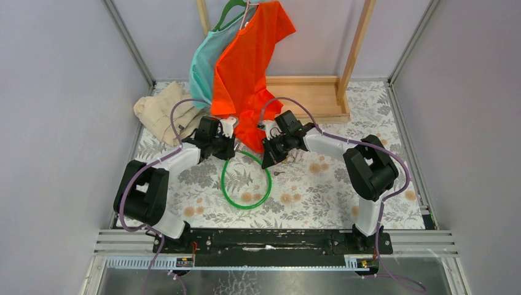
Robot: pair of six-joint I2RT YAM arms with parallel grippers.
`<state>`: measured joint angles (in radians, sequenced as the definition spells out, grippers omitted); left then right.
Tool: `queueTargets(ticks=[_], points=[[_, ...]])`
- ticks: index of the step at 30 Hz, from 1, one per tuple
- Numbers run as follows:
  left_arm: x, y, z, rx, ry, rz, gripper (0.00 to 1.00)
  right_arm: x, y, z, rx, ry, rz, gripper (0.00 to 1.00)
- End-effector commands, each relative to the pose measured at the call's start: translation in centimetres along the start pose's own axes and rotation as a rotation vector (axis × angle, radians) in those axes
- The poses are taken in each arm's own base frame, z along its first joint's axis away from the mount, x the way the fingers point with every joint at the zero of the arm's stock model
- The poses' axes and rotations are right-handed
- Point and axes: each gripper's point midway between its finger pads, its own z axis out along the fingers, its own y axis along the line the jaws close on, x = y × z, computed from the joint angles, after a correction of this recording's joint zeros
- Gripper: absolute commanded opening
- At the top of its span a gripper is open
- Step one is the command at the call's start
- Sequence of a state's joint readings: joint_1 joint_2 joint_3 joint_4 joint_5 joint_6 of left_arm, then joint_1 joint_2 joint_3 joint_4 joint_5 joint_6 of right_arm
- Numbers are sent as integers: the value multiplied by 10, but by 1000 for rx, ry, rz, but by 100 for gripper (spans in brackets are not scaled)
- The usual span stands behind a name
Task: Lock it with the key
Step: Lock the lock.
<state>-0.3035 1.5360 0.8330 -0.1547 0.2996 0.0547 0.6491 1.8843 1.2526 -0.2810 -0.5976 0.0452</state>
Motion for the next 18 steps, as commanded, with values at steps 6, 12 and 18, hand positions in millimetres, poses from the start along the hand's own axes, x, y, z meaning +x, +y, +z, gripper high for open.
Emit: queueTargets(ticks=[6, 12, 18], points=[[-27, -51, -8, 242, -102, 74, 0, -52, 24, 9, -90, -123, -120, 5], [-32, -54, -13, 253, -122, 67, 0, -47, 29, 15, -147, -112, -120, 12], [-36, -55, -19, 246, -154, 82, 0, -39, 23, 17, -157, -112, -116, 27]])
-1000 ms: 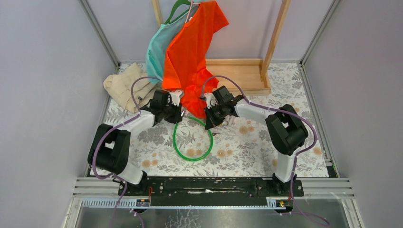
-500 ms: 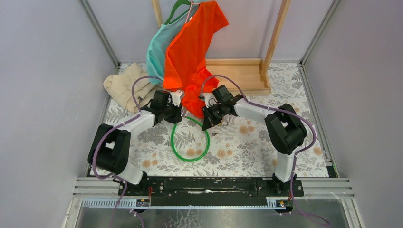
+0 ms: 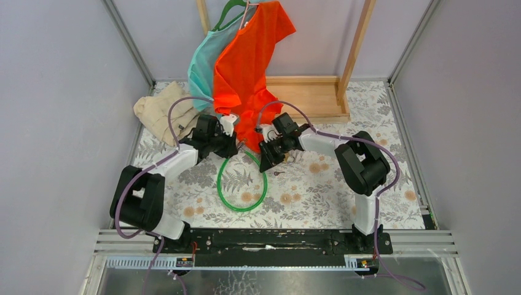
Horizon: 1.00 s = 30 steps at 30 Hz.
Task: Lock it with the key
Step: Lock the lock.
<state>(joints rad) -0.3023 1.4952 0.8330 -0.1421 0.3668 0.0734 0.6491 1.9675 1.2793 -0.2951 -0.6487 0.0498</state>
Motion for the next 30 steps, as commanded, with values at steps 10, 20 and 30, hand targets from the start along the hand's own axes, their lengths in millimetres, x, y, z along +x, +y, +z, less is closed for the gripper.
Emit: queueTargets(ticks=[10, 20, 30], points=[[-24, -43, -6, 188, -103, 53, 0, -46, 23, 0, -139, -171, -124, 23], [-39, -73, -23, 356, -165, 148, 0, -85, 52, -46, -190, -266, -289, 0], [-73, -113, -62, 571, -261, 288, 27, -89, 93, -102, -241, -356, -550, 0]])
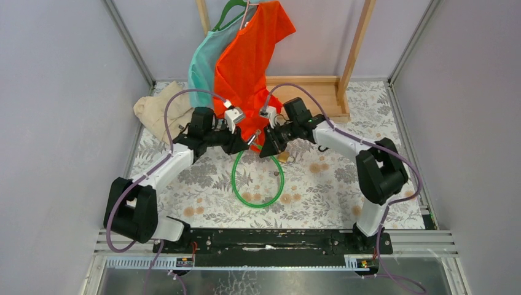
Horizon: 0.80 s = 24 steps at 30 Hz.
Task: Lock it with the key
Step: Lock the lock.
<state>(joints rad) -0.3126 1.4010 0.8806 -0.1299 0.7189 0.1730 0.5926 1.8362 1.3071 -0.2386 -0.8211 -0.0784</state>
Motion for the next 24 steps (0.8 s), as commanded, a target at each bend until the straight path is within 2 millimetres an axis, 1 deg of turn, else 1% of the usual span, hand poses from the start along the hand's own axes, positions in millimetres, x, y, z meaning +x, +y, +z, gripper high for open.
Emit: queueTargets(ticks=[1, 2, 4, 6, 10, 12, 16, 21, 23, 24], points=[[-38, -49, -9, 238, -100, 102, 29, -56, 54, -38, -106, -158, -346, 0], [-40, -52, -10, 248, -104, 104, 32, -53, 56, -40, -106, -152, -375, 0], [-44, -57, -13, 274, -115, 108, 36, -50, 66, -52, -99, -156, -451, 0], [-50, -63, -16, 302, -131, 107, 41, -45, 71, -59, -96, -152, -498, 0], [-59, -71, -18, 333, -150, 119, 51, -43, 78, -67, -98, -159, -532, 0], [-61, -72, -19, 339, -152, 120, 52, -41, 82, -70, -110, -159, -535, 0], [-62, -78, -25, 359, -150, 134, 53, -36, 82, -71, -105, -157, -543, 0], [-64, -85, -31, 372, -139, 138, 64, -33, 79, -72, -92, -160, -549, 0], [-65, -85, -32, 373, -136, 126, 64, -33, 80, -73, -92, -160, -549, 0], [-65, -86, -32, 375, -134, 120, 63, -34, 80, -73, -91, -163, -552, 0]])
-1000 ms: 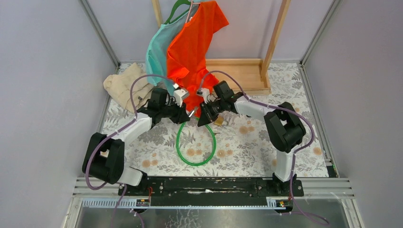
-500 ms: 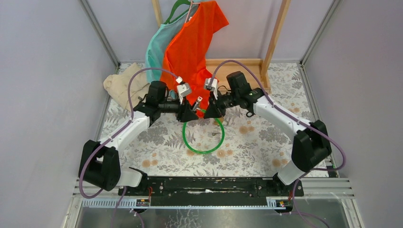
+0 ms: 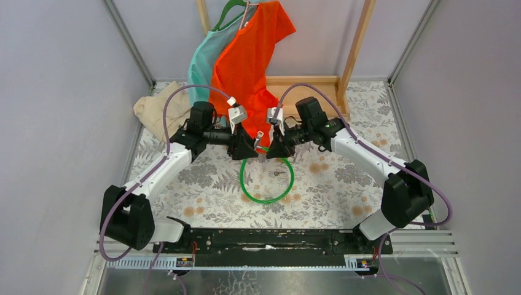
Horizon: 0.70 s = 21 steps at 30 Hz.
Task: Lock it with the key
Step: Lock the lock.
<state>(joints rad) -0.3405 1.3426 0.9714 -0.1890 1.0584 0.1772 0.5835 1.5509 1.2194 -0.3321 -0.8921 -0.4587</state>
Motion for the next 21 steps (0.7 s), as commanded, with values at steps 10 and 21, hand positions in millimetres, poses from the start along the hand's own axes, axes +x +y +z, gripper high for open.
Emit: queueTargets(ticks=[10, 21], points=[[-12, -14, 4, 73, 21, -10, 24, -45, 11, -15, 0, -125, -89, 0], [-17, -30, 33, 101, 119, 214, 6, -48, 7, -30, 106, -129, -275, 0]])
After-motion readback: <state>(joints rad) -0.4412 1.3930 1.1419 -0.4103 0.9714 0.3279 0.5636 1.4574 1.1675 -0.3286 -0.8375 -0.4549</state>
